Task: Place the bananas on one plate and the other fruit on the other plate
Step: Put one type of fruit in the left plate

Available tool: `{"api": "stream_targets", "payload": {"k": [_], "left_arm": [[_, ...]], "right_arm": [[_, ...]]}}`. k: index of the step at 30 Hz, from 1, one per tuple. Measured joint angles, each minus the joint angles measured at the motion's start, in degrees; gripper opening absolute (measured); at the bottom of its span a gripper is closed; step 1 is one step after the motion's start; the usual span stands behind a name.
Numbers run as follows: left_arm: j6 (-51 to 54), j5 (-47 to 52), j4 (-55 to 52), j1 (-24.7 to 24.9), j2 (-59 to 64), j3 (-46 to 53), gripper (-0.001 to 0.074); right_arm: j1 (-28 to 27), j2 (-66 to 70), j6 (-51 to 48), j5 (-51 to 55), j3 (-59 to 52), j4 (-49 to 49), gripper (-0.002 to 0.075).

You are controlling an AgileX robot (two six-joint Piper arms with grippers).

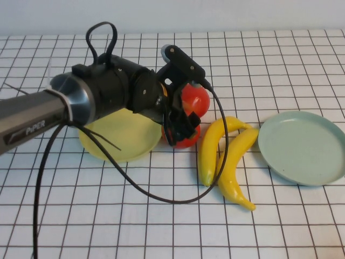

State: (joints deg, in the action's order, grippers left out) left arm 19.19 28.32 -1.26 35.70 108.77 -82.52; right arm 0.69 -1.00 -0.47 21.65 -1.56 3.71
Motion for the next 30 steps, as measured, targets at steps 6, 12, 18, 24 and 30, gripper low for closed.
{"api": "stream_targets", "payload": {"k": [6,12,18,24,30], "left_arm": [[0.0,-0.38,0.1,0.0,2.52,-0.66,0.0664],[0.0,-0.69,0.67,0.0,4.15,-0.79,0.0664],[0.0,-1.81,1.26,0.0,4.88,-1.25,0.0664],[-0.14,-2.17,0.26,0.0,4.88,-1.25,0.059],[-4.01,-1.23,-3.78,0.0,1.92,-1.25,0.0581]], "right_arm": [[0.0,0.0,0.0,0.0,0.0,0.0,-0.0016],[0.0,0.0,0.0,0.0,0.0,0.0,-0.0016],[0.0,0.0,0.0,0.0,0.0,0.0,-0.0016],[0.0,0.0,0.0,0.0,0.0,0.0,-0.0016],[0.0,0.0,0.0,0.0,0.0,0.0,-0.0016]]}}
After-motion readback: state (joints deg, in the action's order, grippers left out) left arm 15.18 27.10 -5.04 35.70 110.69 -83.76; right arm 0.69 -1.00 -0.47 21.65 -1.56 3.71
